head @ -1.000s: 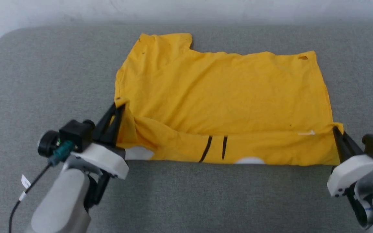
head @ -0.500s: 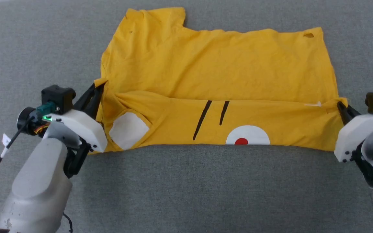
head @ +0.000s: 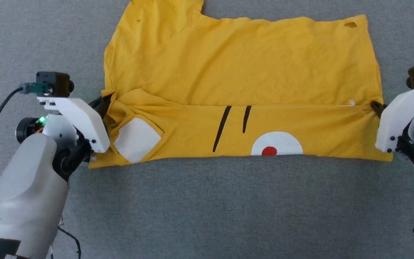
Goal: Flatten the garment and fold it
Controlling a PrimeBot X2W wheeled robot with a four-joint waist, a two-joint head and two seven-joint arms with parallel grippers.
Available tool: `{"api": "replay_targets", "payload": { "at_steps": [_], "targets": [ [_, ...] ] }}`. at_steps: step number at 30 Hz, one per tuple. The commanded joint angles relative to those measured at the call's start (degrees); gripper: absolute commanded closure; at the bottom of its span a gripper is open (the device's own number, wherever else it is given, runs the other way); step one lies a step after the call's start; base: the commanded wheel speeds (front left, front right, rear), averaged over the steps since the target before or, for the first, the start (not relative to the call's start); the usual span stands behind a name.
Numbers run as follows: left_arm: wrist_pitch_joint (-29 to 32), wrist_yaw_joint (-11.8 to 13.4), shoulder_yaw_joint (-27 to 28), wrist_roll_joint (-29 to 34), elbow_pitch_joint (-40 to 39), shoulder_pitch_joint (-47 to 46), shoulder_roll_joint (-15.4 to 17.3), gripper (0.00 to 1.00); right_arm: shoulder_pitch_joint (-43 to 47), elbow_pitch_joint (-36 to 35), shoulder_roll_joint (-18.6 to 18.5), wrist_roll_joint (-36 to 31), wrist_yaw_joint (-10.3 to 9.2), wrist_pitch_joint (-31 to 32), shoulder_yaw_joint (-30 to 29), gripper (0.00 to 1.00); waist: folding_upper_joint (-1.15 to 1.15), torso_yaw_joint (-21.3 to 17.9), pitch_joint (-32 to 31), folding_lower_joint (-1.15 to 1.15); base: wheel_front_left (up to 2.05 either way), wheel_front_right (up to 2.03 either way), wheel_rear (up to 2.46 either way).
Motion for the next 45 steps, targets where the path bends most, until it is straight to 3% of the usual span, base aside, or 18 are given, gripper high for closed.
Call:
{"api": "replay_targets", "payload": {
  "at_steps": [1, 5, 11, 20, 29, 38, 41, 42, 44, 45],
  "targets": [
    [0.4, -0.3, -0.8, -0.2, 0.8, 2.5, -1.1, 0.00, 1.0, 0.3, 0.5, 0.6, -0.12, 1.3, -0.4, 0.00, -0.01, 0.3, -0.6, 0.01, 0.00, 0.00, 0.00],
    [-8.2, 1.7, 1.0, 1.1, -2.1, 4.1, -1.1, 0.00, 3.4, -3.4, 1.5, 1.2, -0.12, -1.2, -3.1, 0.00, -0.01, 1.0, -2.5, 0.01, 0.00, 0.00, 0.00],
    [-24.1, 6.1, 4.1, 3.3, -7.6, 11.1, -2.4, 0.00, 10.7, -9.9, 4.2, -0.5, -0.12, -14.0, -7.1, 0.00, -0.01, 2.1, -6.7, 0.01, 0.00, 0.00, 0.00],
    [-27.9, 13.2, 5.9, 5.7, -17.0, 24.6, -5.1, 0.00, 22.9, -18.0, 11.1, -3.1, -0.12, -33.3, -9.1, 0.00, -0.01, 2.2, -11.4, 0.01, 0.00, 0.00, 0.00],
    [-19.8, 18.8, 5.2, 5.5, -18.5, 28.8, -3.6, 0.00, 29.4, -20.8, 14.3, -5.2, -0.12, -41.9, -7.9, 0.00, -0.01, 0.8, -13.2, 0.01, 0.00, 0.00, 0.00],
    [-3.0, 23.7, 3.5, 2.8, -17.2, 26.5, -3.1, 0.00, 30.7, -21.7, 14.8, -5.2, -0.12, -42.3, -6.5, 0.00, -0.01, -1.4, -13.1, 0.01, 0.00, 0.00, 0.00],
    [2.0, 23.9, 2.7, 1.5, -16.5, 25.8, -3.0, 0.00, 30.6, -21.8, 14.8, -5.5, -0.12, -42.3, -6.5, 0.00, -0.01, -1.8, -12.7, 0.01, 0.00, 0.00, 0.00],
    [3.3, 23.8, 2.4, 1.3, -16.5, 25.6, -2.8, 0.15, 30.5, -21.8, 14.8, -5.7, -0.12, -42.3, -6.4, 0.00, -0.01, -1.9, -12.6, 0.01, 0.00, 0.00, 0.00],
    [5.1, 23.4, 1.9, 0.7, -16.8, 25.5, -2.7, 1.00, 30.3, -21.7, 14.8, -6.2, -0.12, -42.2, -6.5, 0.00, -0.01, -2.1, -12.4, 0.01, 0.00, 0.00, 0.00],
    [5.9, 23.0, 1.6, 0.5, -17.1, 25.5, -2.6, 1.00, 30.2, -21.5, 14.8, -6.4, -0.12, -42.2, -6.6, 0.00, -0.01, -2.1, -12.4, 0.01, 0.00, 0.00, 0.00]
  ]
}}
